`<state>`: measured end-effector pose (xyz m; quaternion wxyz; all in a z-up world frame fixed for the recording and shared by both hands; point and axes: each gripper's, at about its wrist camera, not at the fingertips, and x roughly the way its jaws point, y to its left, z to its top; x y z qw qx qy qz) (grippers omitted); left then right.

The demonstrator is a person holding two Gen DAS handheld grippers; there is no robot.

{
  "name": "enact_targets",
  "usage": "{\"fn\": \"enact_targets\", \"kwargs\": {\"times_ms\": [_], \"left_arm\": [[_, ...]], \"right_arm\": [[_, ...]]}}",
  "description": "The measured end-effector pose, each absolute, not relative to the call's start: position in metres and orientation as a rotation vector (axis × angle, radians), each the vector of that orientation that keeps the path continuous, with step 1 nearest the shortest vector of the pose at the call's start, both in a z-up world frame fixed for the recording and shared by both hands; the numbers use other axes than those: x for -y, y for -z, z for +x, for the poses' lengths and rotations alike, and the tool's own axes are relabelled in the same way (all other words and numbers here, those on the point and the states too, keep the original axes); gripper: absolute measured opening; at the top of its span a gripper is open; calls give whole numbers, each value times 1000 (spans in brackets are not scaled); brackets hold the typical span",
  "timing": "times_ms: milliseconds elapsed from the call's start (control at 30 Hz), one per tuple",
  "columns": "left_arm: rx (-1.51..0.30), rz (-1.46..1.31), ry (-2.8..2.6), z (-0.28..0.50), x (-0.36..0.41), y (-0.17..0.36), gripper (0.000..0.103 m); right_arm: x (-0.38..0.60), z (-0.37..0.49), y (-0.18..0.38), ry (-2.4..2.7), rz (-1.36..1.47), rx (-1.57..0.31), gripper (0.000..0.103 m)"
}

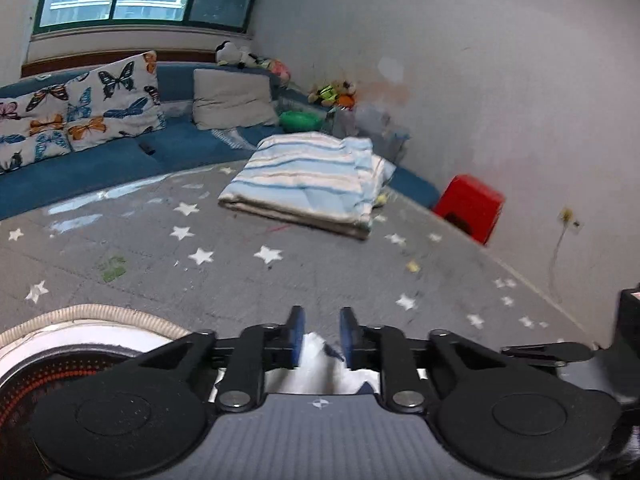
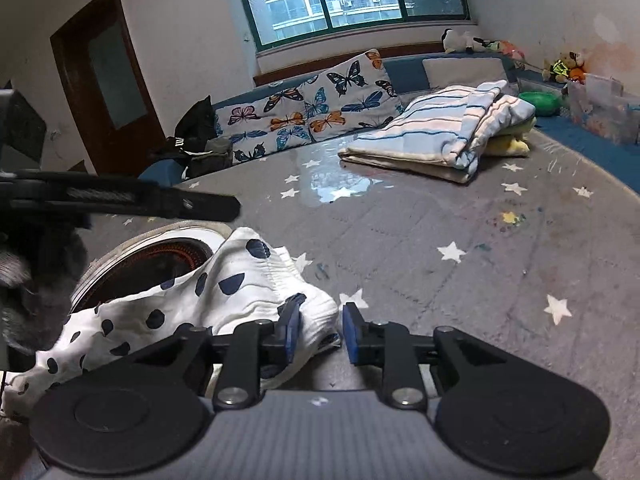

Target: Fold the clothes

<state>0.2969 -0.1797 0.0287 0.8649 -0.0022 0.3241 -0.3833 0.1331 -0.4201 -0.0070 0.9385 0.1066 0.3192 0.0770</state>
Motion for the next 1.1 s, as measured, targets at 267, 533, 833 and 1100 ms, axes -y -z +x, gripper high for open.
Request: {"fn": "enact_targets", "kwargs": {"times_ms": [267,533,833,1100], "left_arm": [[-769,89,796,301,197,-6,32],[-620,20,863,287,183,-13,9],[-710,16,748,302,187,6,31],[-707,-25,757,302,195,11,32]], "right_arm": [[417,134,8,-166,214,-653,23],[417,124,0,-148,216,-579,15],[417,139,-1,-153,177,-631,22],[407,155,4,-208,128,-703,37]]}}
